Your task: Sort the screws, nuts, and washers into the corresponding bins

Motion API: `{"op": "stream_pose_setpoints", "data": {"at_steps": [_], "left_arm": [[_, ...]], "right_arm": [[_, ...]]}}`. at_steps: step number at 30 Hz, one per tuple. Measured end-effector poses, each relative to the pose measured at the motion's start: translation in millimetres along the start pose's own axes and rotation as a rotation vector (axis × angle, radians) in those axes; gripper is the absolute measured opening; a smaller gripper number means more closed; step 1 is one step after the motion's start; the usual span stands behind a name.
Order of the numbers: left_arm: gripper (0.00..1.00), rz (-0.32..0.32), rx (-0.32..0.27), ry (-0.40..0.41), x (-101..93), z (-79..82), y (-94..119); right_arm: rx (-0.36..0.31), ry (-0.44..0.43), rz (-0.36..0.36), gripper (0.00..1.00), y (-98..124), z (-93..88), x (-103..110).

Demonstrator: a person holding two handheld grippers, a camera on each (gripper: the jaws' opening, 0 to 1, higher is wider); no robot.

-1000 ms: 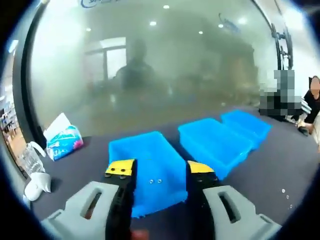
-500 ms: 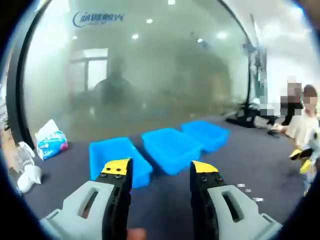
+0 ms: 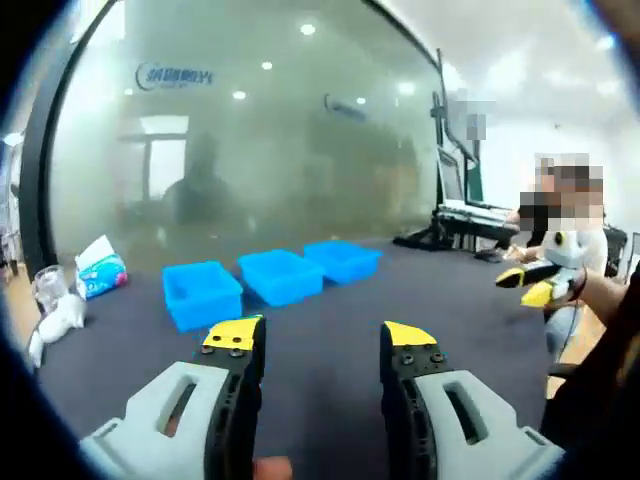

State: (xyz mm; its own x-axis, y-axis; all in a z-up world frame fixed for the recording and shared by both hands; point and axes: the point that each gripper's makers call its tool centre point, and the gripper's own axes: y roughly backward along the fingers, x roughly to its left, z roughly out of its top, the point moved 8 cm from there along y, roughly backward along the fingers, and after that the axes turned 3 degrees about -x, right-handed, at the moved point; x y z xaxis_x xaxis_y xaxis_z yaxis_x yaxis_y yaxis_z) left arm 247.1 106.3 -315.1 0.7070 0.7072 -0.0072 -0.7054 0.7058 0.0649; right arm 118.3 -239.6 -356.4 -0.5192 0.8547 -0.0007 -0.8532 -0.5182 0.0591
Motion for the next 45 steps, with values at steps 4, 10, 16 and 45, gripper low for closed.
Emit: {"op": "stream_pose_setpoints", "data": {"at_steps": [4,10,16,45], "left_arm": [[0.45,0.037,-0.03,-0.067,-1.7,-4.6,25],[0.45,0.017,-0.034,-0.077,-15.3,-10.0,49],[0.44,0.011,0.0,-0.044,-18.2,-16.5,72],[0.44,-0.079,0.145,-0.071,-23.8,-28.4,88]], "right_arm": [[0.0,0.003,0.004,0.39,-1,1.5,2],[0.01,0.008,0.01,0.39,-6,0.6,5],[0.019,0.024,0.022,0.39,-7,1.1,9],[0.299,0.217,0.251,0.44,-34,23.8,-19]]}}
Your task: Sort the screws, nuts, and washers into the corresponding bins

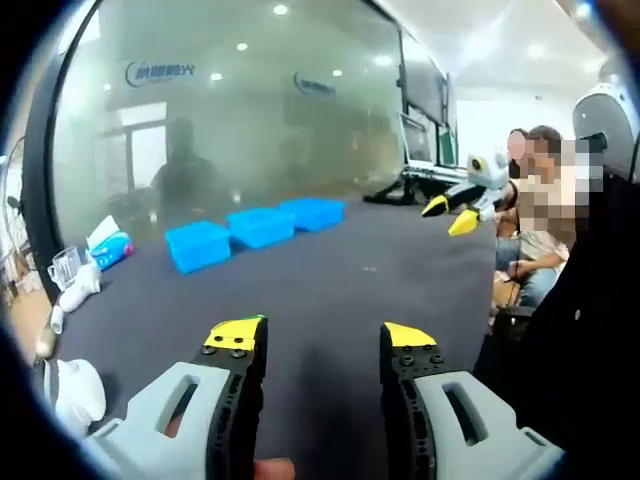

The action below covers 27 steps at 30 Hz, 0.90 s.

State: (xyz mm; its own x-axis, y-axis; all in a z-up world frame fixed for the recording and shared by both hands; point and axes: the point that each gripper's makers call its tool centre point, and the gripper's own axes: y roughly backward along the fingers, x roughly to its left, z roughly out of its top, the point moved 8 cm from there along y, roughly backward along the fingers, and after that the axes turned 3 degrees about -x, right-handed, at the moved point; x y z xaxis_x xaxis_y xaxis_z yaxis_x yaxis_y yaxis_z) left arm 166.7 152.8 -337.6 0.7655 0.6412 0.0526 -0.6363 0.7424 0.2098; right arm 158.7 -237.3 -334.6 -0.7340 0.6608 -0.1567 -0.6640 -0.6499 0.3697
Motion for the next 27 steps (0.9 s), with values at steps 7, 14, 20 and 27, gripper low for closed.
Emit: {"op": "stream_pose_setpoints", "data": {"at_steps": [7,14,20,27], "left_arm": [[0.43,0.012,0.013,-0.005,2.7,-0.1,1],[0.43,0.016,0.035,-0.006,5.0,-2.4,2],[0.43,0.012,0.041,-0.003,4.4,-3.3,1],[0.43,0.008,0.045,0.001,1.9,-4.5,3]], "right_arm": [[0.086,0.045,0.063,0.44,-15,2.7,-9],[0.131,0.066,0.102,0.43,-29,12.7,-15],[0.173,0.112,0.125,0.38,-46,20.1,-19],[0.24,0.144,0.183,0.34,-72,23.3,-19]]}}
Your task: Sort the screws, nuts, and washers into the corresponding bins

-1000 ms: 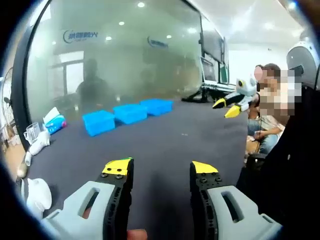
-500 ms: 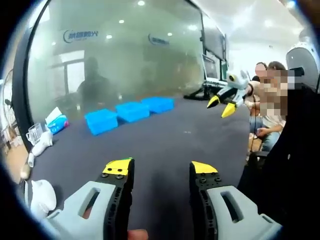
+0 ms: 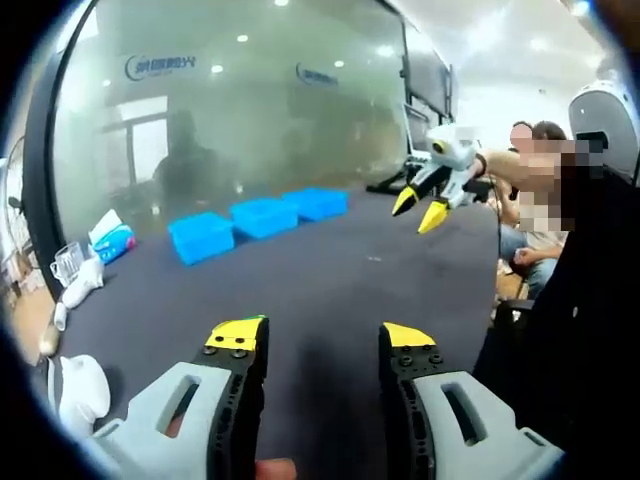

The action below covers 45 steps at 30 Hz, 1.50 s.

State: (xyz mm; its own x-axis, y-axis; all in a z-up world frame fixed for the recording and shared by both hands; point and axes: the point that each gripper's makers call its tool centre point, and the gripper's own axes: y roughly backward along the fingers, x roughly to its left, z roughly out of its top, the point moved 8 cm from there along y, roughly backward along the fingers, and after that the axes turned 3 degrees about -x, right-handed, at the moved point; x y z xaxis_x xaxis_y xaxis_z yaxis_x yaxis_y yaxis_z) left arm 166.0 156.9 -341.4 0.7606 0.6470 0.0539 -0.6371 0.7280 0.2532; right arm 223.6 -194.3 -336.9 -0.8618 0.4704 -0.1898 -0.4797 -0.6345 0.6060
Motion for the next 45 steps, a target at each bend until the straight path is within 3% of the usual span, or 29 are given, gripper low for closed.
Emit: {"op": "stream_pose_setpoints", "data": {"at_steps": [13,24,45], "left_arm": [[0.42,-0.004,-0.002,0.011,0.9,-2.8,-1],[0.42,-0.003,-0.005,0.026,2.6,-6.3,1],[0.42,0.002,-0.005,0.039,5.1,-9.9,2]], "right_arm": [[0.13,0.077,0.128,0.25,-39,13.0,9],[0.196,0.105,0.171,0.2,-62,18.0,11],[0.232,-0.008,0.181,0.09,-73,10.4,5]]}}
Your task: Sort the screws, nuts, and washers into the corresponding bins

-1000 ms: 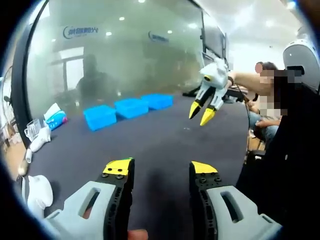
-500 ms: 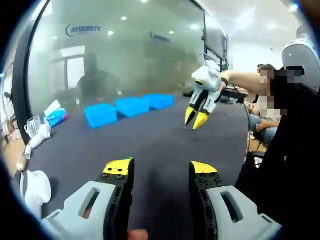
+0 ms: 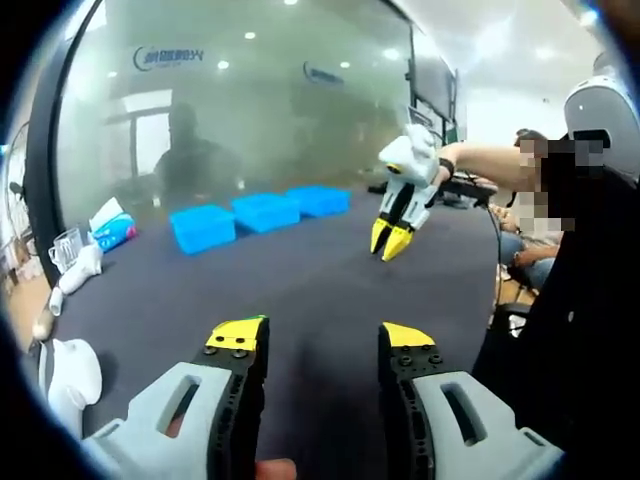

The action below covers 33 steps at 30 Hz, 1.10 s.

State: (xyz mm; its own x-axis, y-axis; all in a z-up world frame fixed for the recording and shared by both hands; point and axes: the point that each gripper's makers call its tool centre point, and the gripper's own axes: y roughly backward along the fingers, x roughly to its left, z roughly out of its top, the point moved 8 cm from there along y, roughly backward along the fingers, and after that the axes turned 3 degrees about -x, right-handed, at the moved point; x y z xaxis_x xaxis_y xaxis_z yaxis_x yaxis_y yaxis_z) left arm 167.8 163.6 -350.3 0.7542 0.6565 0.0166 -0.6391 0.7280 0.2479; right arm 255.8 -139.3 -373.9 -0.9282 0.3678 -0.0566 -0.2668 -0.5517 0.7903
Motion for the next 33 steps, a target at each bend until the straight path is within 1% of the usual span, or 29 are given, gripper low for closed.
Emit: {"op": "stream_pose_setpoints", "data": {"at_steps": [2,6,13,17,19,23,25,28,30,33], "left_arm": [[0.42,0.001,-0.003,0.002,-0.2,0.6,0],[0.42,-0.001,-0.005,0.0,-1.7,1.2,0],[0.42,0.003,-0.008,0.001,-1.6,1.2,2],[0.42,0.011,-0.015,0.005,-0.2,1.8,2],[0.42,0.017,-0.02,0.009,0.8,2.1,2],[0.42,0.039,-0.039,0.02,4.7,3.2,4],[0.42,0.046,-0.046,0.022,5.8,3.9,4],[0.42,0.059,-0.061,0.026,7.5,5.4,6],[0.42,0.068,-0.07,0.029,8.3,6.4,7],[0.42,0.082,-0.081,0.031,9.4,8.8,8]], "right_arm": [[-0.001,-0.01,0.0,0.06,0,0.0,-1],[0.0,-0.028,0.006,0.03,-1,0.1,-3],[-0.004,-0.036,0.0,0.03,0,-0.7,-2],[-0.035,-0.056,-0.006,0.03,4,-4.1,1],[-0.061,-0.069,-0.016,0.03,8,-5.9,2],[-0.14,-0.106,-0.054,0.03,20,-7.8,3],[-0.173,-0.11,-0.072,0.03,26,-8.3,3],[-0.252,-0.134,-0.116,0.03,37,-8.1,4],[-0.319,-0.163,-0.144,0.03,46,-8.0,5],[-0.387,-0.16,-0.205,0.03,55,-8.4,7]]}}
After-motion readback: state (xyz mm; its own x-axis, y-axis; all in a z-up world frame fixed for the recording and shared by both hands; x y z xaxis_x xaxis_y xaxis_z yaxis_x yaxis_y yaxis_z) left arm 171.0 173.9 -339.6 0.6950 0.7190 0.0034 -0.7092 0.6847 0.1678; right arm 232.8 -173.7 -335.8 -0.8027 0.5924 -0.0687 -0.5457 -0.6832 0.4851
